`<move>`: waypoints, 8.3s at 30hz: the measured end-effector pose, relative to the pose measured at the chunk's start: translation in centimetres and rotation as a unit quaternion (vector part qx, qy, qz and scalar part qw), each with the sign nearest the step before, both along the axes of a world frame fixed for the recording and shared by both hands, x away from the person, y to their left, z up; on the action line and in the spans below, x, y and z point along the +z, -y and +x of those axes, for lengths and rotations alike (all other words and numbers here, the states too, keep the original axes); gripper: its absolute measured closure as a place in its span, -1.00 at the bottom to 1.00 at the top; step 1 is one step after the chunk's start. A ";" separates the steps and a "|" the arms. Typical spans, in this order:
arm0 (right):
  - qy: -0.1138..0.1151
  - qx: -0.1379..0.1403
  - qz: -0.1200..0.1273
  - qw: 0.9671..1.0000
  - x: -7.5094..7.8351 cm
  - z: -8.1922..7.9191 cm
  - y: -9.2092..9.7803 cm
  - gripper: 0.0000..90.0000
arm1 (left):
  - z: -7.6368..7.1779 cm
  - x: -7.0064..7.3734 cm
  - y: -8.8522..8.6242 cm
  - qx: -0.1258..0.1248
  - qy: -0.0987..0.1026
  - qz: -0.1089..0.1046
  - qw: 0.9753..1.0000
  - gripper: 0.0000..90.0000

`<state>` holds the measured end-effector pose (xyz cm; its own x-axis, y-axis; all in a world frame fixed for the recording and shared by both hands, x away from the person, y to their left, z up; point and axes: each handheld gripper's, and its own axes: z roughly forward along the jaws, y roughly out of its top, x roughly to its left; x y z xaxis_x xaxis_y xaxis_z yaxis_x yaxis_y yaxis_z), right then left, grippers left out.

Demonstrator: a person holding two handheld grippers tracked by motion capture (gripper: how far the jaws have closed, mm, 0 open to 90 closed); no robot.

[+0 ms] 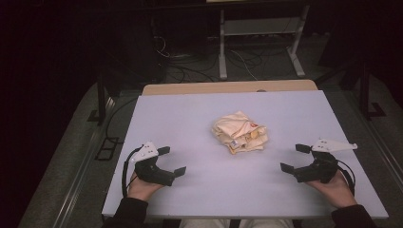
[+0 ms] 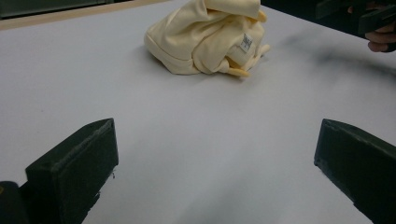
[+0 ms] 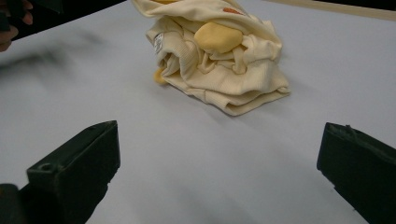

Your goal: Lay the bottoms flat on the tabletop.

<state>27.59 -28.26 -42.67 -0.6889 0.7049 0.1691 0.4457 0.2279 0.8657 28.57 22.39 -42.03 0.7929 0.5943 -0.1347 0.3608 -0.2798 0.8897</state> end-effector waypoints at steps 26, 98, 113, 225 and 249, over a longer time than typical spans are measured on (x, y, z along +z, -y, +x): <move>0.002 -0.010 -0.009 1.000 0.2 -0.5 0.0 -1.00 | -0.2 -0.1 0.0 0.013 -0.010 0.021 1.000 -1.00; -0.014 0.014 -0.062 0.998 6.8 8.4 -2.0 -1.00 | 8.0 7.2 4.2 -0.037 -0.004 0.066 0.997 -1.00; -0.013 -0.002 -0.048 0.999 6.4 11.2 -3.0 -1.00 | 10.3 7.5 6.7 -0.050 0.003 0.046 0.998 -1.00; -0.062 -0.005 0.018 0.998 11.7 13.3 -5.7 0.83 | 11.3 14.9 9.4 0.026 0.017 0.097 0.995 0.85; -0.066 -0.044 -0.010 0.997 12.1 13.6 -2.9 0.83 | 11.0 13.1 12.7 -0.013 0.005 0.084 0.996 0.85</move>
